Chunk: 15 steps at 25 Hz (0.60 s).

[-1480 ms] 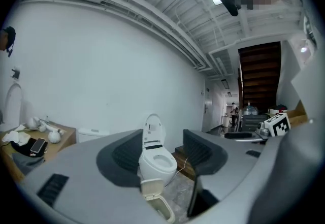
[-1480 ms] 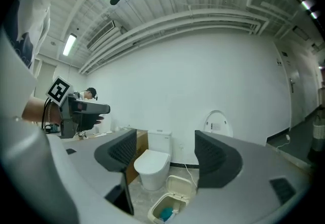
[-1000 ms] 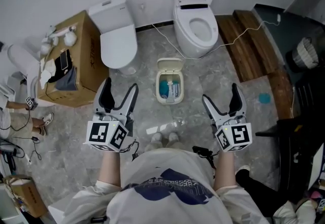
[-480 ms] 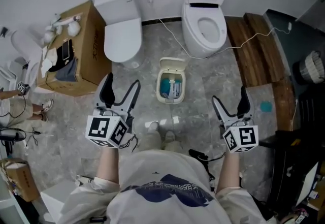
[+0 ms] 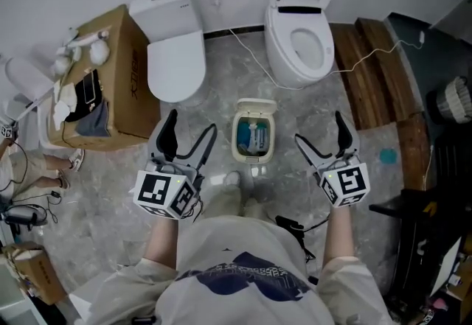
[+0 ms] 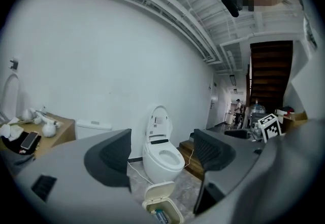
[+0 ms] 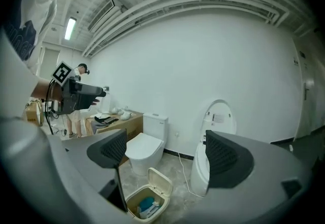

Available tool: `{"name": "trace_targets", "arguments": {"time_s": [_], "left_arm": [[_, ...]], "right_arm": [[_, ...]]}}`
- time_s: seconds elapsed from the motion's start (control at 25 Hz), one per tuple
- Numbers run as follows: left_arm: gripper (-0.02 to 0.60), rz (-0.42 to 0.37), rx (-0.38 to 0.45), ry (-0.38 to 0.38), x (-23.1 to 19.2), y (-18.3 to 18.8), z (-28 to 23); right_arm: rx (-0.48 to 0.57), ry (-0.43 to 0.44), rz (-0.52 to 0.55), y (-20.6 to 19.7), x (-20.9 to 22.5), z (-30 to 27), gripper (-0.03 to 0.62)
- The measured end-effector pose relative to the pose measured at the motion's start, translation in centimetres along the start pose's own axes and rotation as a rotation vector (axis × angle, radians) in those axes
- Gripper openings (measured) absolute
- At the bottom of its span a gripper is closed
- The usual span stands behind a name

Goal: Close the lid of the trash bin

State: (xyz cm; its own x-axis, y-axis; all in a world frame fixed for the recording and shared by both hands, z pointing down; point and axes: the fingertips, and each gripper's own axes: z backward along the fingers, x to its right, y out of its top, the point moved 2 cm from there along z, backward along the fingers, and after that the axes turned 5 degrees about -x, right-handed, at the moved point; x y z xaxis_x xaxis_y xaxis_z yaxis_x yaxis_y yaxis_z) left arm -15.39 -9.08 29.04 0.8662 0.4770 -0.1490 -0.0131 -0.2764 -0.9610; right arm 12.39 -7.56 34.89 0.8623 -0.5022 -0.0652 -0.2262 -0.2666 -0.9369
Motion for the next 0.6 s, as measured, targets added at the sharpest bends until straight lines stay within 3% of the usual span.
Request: {"name": "trace_targets", "arguments": {"time_s": [0.28, 0.6], "left_arm": [[0.362, 0.042, -0.071, -0.06, -2.7, -2.4, -4.2], [0.362, 0.082, -0.137, -0.03, -4.1, -6.7, -6.5]], "right_arm": [[-0.198, 0.235, 0.181, -4.0, -1.9, -11.1, 0.472], [-0.449, 0.501, 0.313, -16.6, -2.7, -22.1, 0.463]]}}
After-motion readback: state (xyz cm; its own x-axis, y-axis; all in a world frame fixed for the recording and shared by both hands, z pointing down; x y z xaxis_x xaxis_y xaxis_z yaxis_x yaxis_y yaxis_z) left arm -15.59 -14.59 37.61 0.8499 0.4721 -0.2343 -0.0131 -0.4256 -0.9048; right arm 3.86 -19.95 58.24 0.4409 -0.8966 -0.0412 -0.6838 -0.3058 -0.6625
